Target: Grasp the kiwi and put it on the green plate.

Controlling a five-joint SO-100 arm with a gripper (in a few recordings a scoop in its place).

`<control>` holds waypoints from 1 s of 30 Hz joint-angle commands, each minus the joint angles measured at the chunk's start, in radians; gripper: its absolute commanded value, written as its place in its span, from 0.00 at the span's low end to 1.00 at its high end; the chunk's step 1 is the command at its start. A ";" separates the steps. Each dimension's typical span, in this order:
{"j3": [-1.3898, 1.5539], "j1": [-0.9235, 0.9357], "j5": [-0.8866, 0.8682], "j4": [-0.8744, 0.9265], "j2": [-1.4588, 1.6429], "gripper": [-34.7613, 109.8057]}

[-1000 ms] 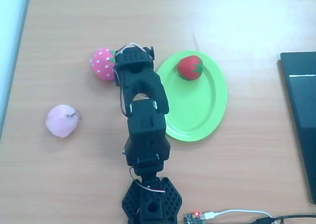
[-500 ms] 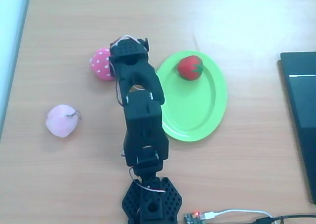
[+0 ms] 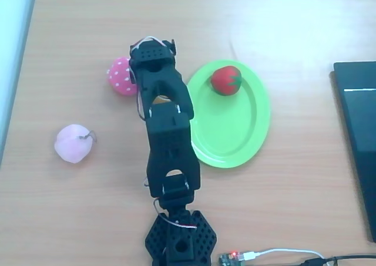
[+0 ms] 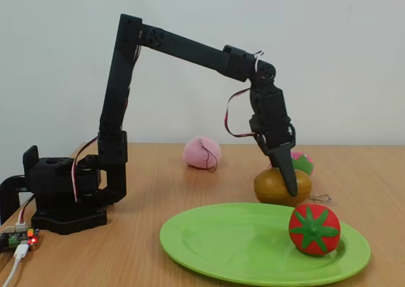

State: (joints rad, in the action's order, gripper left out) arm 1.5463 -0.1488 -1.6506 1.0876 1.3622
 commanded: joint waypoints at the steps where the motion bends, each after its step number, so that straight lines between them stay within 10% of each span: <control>1: -0.026 -0.025 -0.009 0.003 0.003 0.44; 30: 0.071 0.015 0.029 0.192 0.331 0.39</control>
State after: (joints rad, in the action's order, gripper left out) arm 1.5999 -0.1503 -1.6306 1.2563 1.6091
